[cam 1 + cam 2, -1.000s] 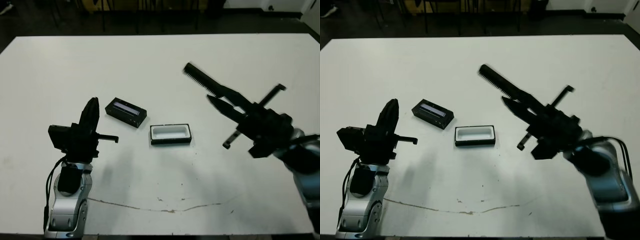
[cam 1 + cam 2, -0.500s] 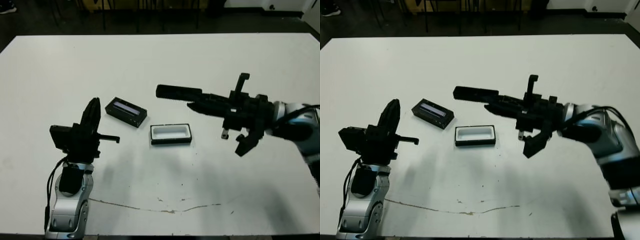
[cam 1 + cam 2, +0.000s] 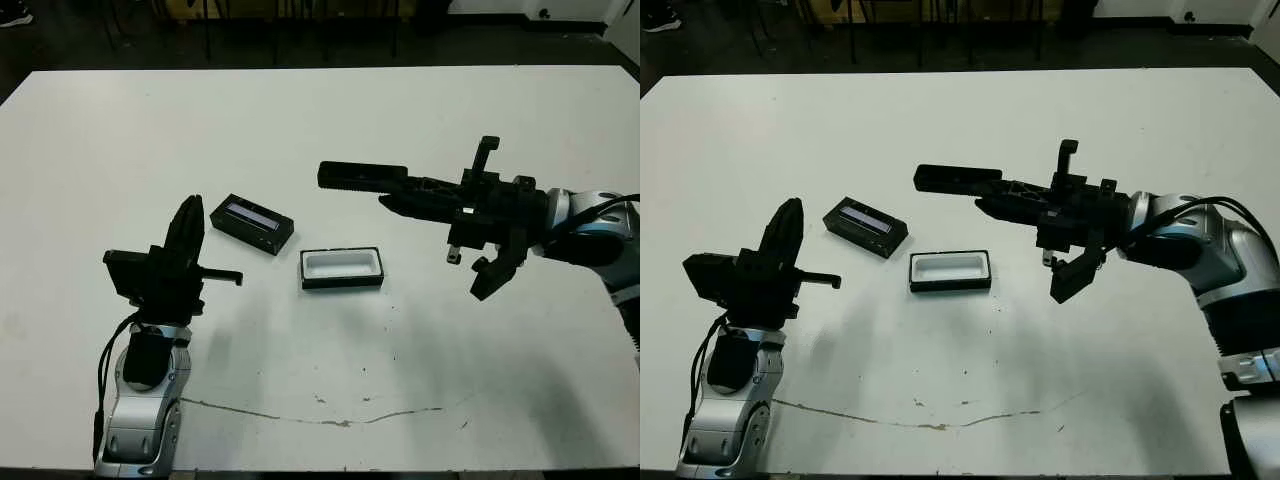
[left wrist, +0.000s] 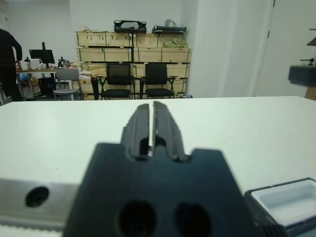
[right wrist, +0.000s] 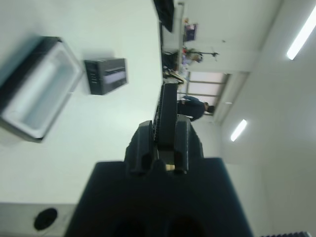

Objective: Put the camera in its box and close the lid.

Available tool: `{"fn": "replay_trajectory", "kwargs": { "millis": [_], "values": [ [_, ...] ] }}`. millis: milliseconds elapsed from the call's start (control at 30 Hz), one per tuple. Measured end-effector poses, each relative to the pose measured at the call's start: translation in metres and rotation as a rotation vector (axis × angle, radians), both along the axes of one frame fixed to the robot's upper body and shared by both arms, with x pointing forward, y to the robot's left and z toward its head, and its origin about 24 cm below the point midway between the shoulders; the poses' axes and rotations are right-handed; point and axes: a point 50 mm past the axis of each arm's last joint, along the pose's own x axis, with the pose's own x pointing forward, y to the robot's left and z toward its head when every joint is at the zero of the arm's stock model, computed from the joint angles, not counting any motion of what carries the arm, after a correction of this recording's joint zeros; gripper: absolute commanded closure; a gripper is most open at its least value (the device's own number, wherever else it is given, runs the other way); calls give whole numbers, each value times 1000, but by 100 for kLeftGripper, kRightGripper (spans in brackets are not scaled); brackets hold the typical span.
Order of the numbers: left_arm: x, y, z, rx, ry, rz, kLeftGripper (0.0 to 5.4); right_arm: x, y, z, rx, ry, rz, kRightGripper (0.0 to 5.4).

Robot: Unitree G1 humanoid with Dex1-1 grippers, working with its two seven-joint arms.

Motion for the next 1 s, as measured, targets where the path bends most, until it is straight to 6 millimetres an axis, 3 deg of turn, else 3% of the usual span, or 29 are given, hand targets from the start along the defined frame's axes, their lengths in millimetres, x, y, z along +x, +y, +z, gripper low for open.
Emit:
{"fn": "replay_trajectory", "kwargs": {
  "millis": [600, 1000],
  "values": [
    [-1, -4, -1, -12, -10, -4, 540, -9, 10, -22, -261, 136, 3, 540],
    [-4, -5, -3, -24, 0, 2, 540, -11, 6, -36, -267, 212, -35, 540]
  ]
}}
